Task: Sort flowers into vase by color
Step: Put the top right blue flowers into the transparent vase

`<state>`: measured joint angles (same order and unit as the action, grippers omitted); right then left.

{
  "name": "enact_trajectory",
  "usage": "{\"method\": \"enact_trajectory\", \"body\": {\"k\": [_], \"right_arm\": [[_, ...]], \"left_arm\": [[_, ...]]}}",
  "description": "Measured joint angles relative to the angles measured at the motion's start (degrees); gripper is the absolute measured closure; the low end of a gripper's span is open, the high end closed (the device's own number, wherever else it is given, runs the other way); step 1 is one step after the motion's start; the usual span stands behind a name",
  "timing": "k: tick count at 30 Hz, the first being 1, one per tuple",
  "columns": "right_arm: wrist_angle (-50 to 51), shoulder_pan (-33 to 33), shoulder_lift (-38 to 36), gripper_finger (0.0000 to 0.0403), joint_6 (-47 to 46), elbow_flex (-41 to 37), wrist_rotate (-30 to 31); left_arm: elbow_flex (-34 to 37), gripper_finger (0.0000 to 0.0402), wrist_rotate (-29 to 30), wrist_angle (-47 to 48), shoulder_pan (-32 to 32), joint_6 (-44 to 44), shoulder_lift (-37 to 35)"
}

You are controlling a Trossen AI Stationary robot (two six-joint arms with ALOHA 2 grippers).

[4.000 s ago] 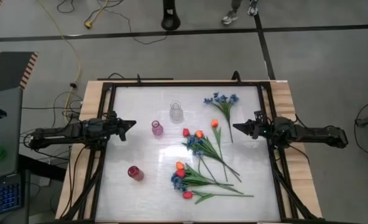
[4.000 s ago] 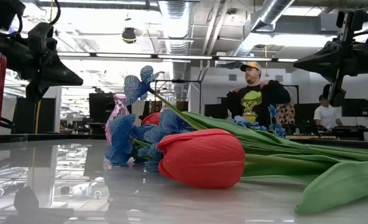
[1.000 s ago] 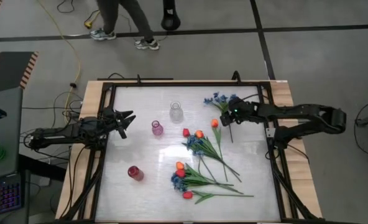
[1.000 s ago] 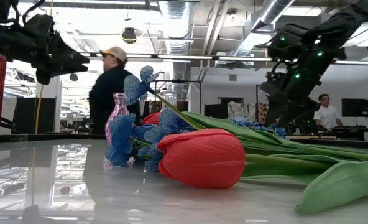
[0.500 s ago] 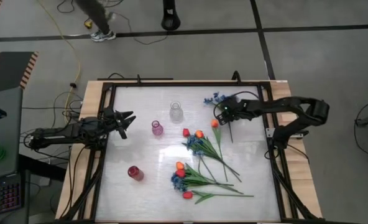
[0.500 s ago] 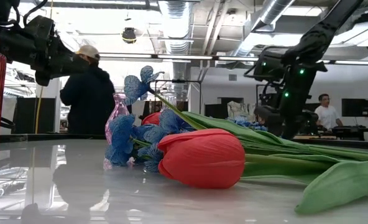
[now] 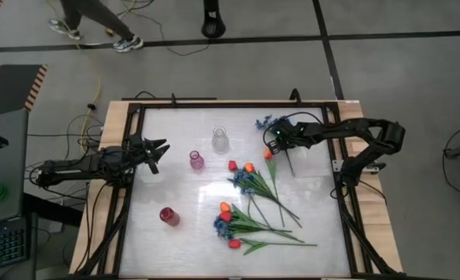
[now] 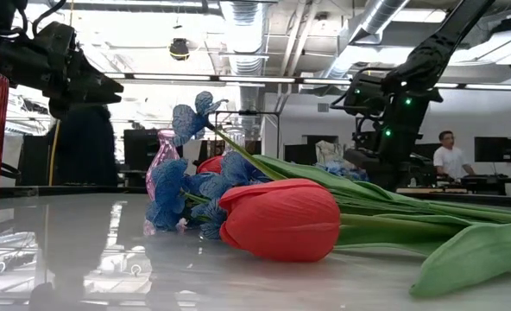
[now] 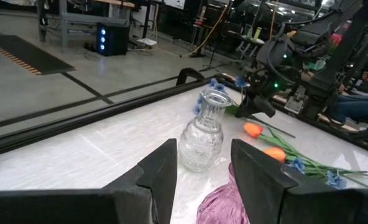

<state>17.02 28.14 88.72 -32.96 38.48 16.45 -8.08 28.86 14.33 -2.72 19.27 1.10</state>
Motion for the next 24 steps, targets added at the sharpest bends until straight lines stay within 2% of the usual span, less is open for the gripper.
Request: {"method": "enact_trajectory", "body": {"k": [5,9,13,18,24], "right_arm": [[-0.3,0.02,-0.36,0.0362,0.0,-0.08,0.0],[-2.29,0.08,-2.28,0.0366,0.32,-0.39,-0.44],[-9.76,0.2,-5.97,0.0364,0.4,-0.28,-1.62],[-28.45,0.16,-8.21,0.0355,1.0,-0.28,-5.87],[-55.42,-0.71,-6.31,0.0358,5.21,-0.17,-12.29]], "left_arm": [[-0.01,0.0263,0.0,-0.01,0.0,0.0,0.0],[0.0,0.0263,0.02,-0.01,0.0,0.0,0.0],[-0.02,0.0263,0.02,-0.02,0.0,0.0,0.0],[-0.02,0.0263,0.04,-0.04,0.02,0.0,0.02],[-0.02,0.0263,0.03,-0.04,0.02,0.0,0.02]]}}
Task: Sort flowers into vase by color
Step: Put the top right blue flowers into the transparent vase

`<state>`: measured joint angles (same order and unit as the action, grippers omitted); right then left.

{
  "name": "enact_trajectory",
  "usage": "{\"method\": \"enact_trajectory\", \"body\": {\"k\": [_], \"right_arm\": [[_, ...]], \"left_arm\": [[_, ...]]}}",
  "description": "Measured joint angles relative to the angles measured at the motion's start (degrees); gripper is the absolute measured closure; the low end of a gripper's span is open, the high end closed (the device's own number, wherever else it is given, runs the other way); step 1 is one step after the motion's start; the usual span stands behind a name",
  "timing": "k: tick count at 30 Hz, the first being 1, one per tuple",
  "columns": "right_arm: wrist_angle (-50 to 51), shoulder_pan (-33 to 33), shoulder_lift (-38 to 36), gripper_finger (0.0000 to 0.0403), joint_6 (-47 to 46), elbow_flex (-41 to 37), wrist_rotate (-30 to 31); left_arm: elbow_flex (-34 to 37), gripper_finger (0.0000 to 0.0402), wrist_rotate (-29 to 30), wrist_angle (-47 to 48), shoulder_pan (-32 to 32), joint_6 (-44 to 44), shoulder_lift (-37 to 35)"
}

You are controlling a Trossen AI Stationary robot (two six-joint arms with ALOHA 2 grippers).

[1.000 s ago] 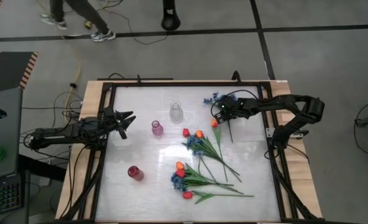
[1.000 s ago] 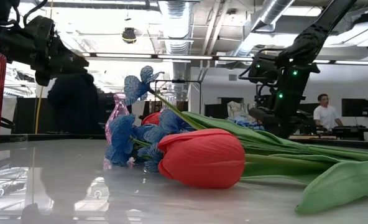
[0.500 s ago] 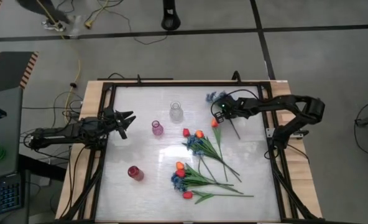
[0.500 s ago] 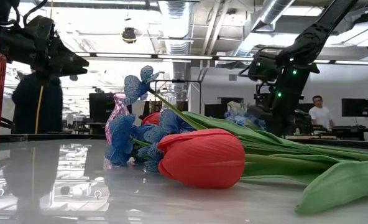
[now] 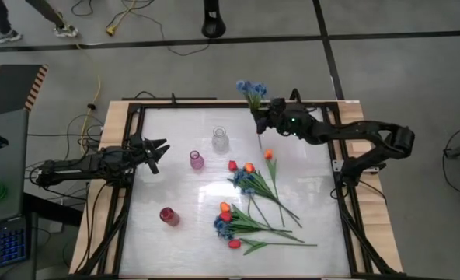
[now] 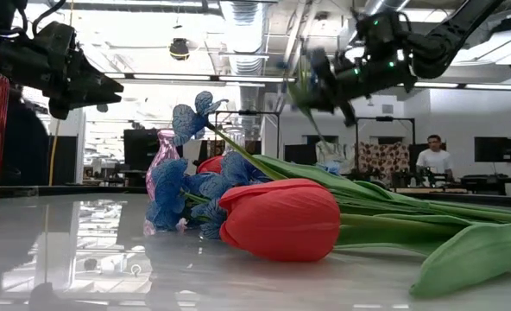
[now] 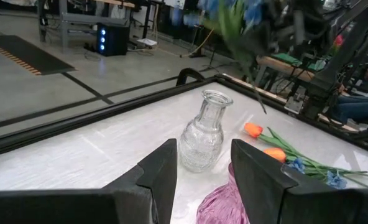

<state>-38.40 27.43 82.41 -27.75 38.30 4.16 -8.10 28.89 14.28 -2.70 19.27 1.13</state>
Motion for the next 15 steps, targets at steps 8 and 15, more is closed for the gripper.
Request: {"method": "enact_trajectory", "body": {"k": [8,15], "right_arm": [[-20.83,-1.16,3.39,0.0358,4.78,1.29,-0.08],[-26.91,-4.0,11.57,0.0358,9.58,8.34,-0.19]], "left_arm": [[0.0,0.0263,0.06,0.03,-0.01,-0.02,-0.01],[0.0,0.0263,0.04,0.11,0.0,-0.13,0.0]]}}
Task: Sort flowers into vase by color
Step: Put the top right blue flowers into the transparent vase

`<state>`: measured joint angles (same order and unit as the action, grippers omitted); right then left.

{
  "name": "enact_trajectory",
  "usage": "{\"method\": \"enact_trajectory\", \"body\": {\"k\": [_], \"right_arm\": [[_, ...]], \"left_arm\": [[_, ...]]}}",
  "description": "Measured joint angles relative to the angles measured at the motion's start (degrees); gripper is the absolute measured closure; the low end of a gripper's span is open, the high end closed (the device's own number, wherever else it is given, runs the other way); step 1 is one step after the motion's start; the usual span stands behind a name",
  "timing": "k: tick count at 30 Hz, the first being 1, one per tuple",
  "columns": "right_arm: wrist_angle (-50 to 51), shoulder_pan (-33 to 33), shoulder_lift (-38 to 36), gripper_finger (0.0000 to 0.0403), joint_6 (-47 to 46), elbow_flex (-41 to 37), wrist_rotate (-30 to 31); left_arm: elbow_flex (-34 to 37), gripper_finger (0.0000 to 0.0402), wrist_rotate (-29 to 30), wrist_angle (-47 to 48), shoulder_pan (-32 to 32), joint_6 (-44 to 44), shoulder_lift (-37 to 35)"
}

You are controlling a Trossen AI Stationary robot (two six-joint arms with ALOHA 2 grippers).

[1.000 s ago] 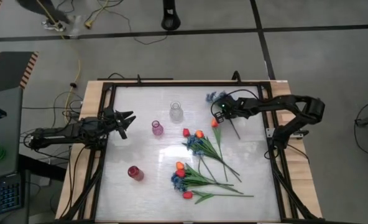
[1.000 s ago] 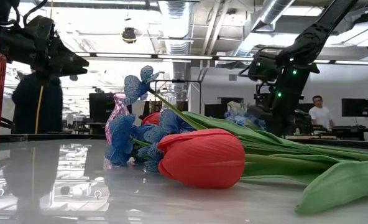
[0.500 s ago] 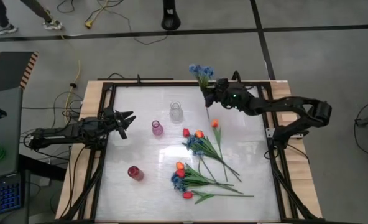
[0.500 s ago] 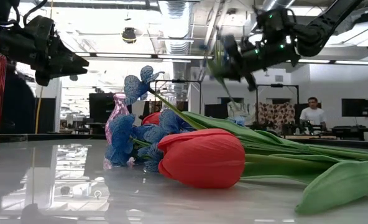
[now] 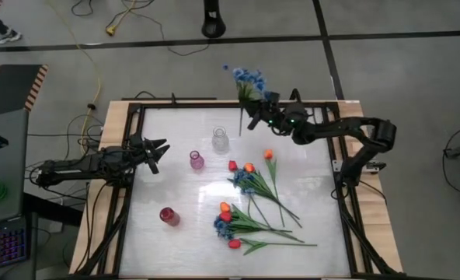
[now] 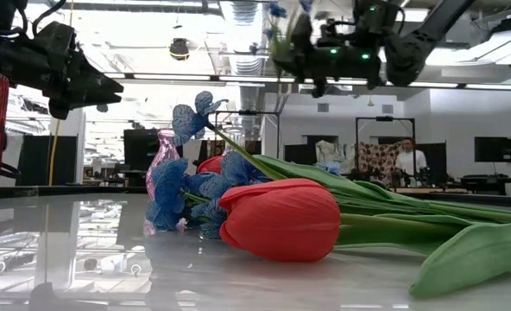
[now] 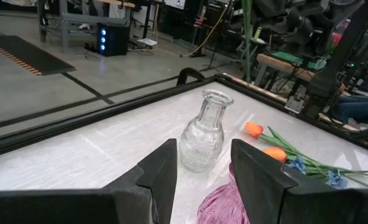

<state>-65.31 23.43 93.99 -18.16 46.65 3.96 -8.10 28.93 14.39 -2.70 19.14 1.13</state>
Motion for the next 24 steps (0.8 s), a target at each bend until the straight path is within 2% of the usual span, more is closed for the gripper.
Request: {"method": "enact_trajectory", "body": {"k": [6,13,24], "right_arm": [[-1.67,-1.0,5.36,0.0358,3.27,7.51,-2.61],[-1.57,-1.76,11.41,0.0358,3.26,14.01,-2.69],[-1.43,-2.04,16.82,0.0357,3.23,16.84,-3.26]], "left_arm": [[0.0,0.0263,0.0,0.11,0.0,-0.02,0.0],[0.0,0.0262,-0.01,0.2,0.0,-0.04,0.0],[0.0,0.0262,-0.09,0.28,0.0,-0.07,0.0]]}}
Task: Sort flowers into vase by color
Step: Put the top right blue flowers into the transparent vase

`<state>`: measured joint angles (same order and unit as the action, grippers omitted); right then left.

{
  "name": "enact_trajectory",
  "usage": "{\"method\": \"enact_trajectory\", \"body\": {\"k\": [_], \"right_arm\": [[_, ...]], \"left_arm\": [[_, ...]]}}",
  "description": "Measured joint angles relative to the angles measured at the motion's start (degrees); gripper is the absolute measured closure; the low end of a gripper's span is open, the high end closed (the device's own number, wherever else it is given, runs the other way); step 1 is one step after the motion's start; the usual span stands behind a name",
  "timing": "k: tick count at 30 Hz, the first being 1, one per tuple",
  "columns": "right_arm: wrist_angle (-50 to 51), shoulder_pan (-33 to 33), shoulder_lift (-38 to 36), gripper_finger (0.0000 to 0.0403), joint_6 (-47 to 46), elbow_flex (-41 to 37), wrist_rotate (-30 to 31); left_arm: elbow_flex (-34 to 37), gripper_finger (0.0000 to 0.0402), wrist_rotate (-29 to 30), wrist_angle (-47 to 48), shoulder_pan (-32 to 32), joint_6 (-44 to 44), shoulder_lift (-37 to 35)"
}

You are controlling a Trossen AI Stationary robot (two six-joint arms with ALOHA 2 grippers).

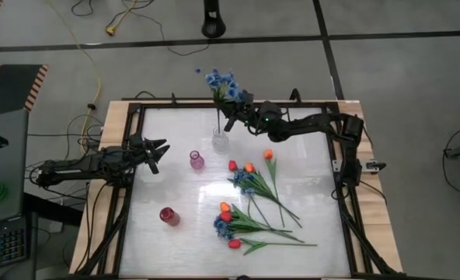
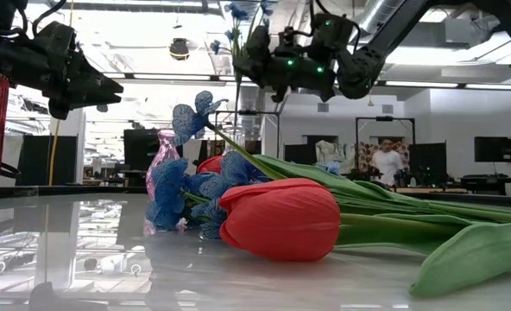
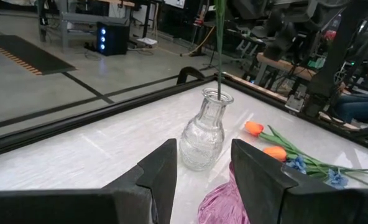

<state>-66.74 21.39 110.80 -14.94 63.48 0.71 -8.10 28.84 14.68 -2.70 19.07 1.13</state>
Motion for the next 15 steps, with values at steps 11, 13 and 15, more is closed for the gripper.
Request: {"method": "enact_trajectory", "body": {"k": [11,13,15], "right_arm": [[3.31,-0.01,0.01,0.0344,0.0,0.0,-3.33],[5.03,-0.01,0.02,0.0344,0.12,0.0,-3.36],[6.46,0.05,0.02,0.0343,1.42,0.0,-3.44]], "left_arm": [[0.0,0.0262,0.02,0.01,-0.02,-0.02,0.0],[0.0,0.0262,0.02,0.0,-0.01,-0.02,0.0],[0.0,0.0262,0.02,0.0,-0.02,-0.02,0.0]]}}
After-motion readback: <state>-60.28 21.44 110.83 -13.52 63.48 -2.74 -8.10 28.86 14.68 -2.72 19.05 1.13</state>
